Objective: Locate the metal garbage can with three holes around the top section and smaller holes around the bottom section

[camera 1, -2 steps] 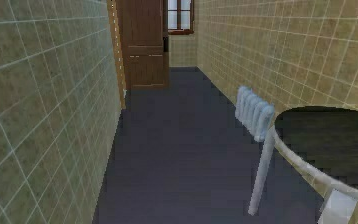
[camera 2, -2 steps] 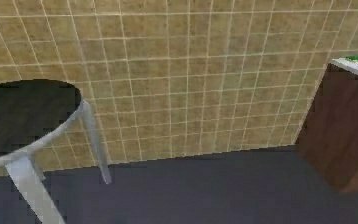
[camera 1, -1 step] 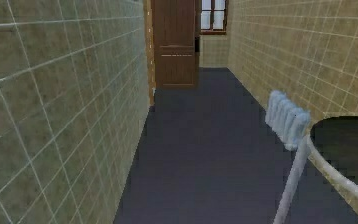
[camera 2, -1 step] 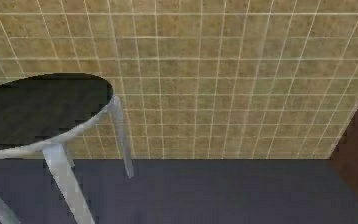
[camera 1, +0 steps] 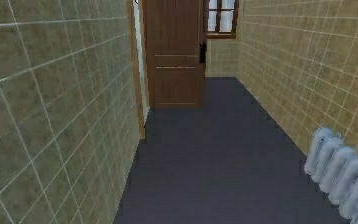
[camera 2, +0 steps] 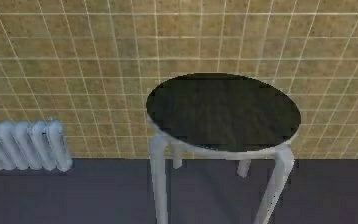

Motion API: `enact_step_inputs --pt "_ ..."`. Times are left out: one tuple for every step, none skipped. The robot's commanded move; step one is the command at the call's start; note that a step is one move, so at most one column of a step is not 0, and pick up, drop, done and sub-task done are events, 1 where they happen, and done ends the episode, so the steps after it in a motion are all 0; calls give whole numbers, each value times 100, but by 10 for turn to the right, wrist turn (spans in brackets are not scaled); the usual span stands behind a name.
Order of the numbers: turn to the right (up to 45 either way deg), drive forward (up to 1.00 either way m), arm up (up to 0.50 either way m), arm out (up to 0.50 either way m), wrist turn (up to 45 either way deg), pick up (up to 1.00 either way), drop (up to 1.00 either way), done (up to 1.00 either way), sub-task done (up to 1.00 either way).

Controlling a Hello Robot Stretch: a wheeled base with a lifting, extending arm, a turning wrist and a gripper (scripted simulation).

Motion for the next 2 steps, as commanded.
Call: enact_step_inputs --pt "0 100 0 0 0 0 0 0 0" --pt "-30 0 0 0 0 0 0 0 0"
